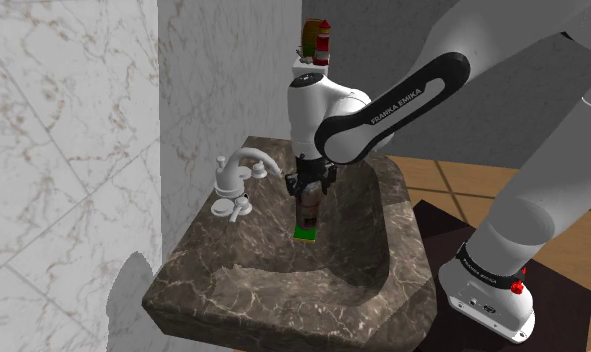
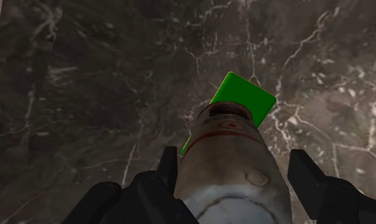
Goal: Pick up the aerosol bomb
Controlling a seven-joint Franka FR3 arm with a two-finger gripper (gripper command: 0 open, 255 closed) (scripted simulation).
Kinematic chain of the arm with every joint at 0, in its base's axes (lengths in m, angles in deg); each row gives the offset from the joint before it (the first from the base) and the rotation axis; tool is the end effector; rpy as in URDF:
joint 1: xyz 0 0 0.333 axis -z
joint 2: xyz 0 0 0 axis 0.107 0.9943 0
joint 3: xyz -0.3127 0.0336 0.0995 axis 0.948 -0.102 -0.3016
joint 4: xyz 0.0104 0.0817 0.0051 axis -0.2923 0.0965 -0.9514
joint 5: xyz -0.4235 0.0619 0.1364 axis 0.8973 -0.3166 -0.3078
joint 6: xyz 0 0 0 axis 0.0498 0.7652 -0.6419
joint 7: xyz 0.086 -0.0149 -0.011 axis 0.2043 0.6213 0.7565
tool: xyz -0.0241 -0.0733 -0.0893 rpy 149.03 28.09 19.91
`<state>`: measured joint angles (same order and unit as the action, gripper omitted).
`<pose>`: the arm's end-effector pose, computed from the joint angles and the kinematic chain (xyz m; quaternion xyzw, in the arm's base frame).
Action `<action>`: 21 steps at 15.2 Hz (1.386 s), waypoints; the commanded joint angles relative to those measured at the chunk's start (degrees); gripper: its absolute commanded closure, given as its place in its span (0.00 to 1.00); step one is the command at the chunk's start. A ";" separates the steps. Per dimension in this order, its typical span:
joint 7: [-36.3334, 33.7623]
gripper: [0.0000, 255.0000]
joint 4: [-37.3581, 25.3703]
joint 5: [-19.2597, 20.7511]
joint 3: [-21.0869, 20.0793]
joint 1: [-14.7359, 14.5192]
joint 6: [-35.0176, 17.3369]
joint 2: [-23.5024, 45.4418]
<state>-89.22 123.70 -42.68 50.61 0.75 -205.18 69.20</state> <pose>0.4602 0.2472 0.2967 0.9795 -0.1910 0.0052 0.0631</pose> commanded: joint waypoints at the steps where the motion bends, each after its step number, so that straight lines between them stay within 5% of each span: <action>1: -0.02 1.00 0.08 0.04 0.01 0.01 -0.06 0.06; 7: 0.05 1.00 -0.07 0.06 0.04 0.05 0.06 0.09; 21: 4.76 1.00 -5.20 -5.02 1.38 -0.52 10.97 -7.14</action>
<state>-84.75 118.96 -47.49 51.85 0.23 -194.98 62.45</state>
